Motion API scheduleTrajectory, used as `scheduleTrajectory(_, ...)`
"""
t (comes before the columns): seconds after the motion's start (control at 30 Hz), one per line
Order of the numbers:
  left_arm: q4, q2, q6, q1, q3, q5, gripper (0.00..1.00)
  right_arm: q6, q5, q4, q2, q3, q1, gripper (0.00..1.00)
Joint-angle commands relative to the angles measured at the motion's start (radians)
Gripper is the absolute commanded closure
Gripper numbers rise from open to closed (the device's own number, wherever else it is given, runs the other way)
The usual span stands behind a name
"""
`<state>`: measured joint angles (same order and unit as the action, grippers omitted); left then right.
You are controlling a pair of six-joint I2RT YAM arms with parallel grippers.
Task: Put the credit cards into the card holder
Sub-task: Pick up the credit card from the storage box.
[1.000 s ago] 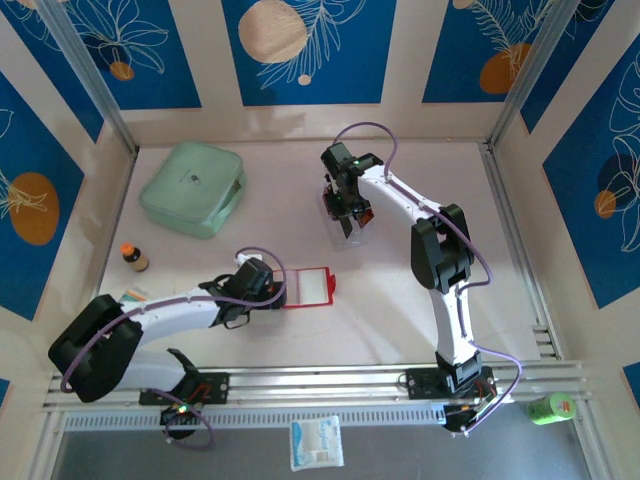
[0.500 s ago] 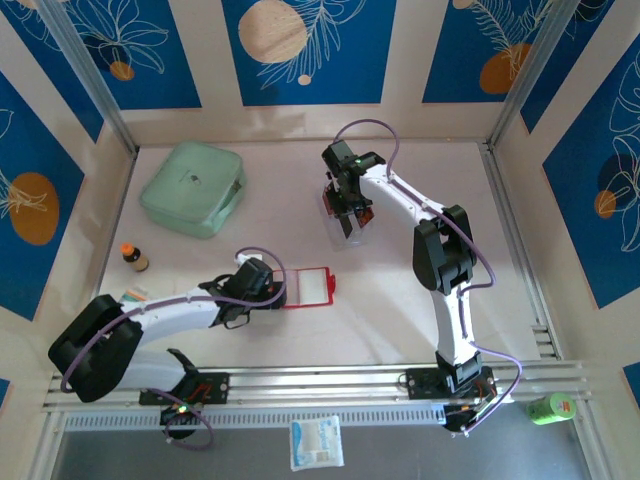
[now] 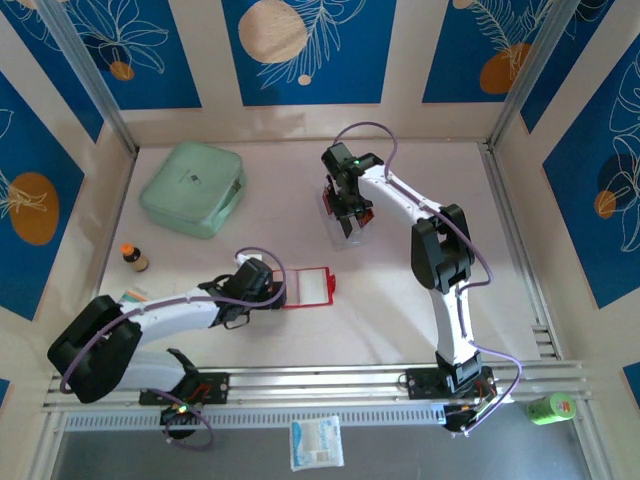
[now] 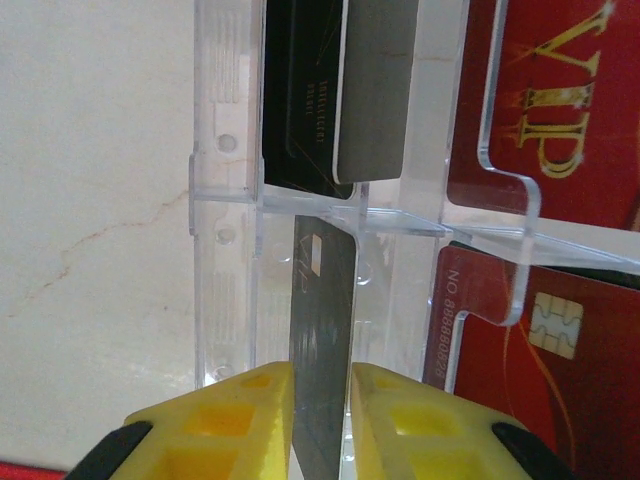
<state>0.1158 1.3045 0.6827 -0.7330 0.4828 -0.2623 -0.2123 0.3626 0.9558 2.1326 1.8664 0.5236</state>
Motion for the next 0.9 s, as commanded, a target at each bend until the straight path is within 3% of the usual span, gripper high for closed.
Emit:
scheduleTrajectory(0.0, 0.045, -0.008, 0.014, 0.009, -0.023, -0.027, 0.00, 0.012, -0.021, 0.021, 0.020, 0.022, -0.002, 0.79)
scheduleTrajectory(0.17, 0.047, -0.012, 0.015, 0.010, -0.024, -0.028, 0.00, 0.010, -0.024, 0.020, 0.020, 0.021, -0.002, 0.84)
scheduleTrajectory(0.47, 0.050, -0.019, 0.015, 0.009, -0.028, -0.033, 0.00, 0.015, -0.053, 0.028, 0.005, 0.034, -0.004, 1.00)
scheduleTrajectory(0.87, 0.071, -0.031, 0.015, 0.009, -0.024, -0.046, 0.00, -0.001, -0.135, 0.051, -0.158, 0.080, 0.055, 1.00)
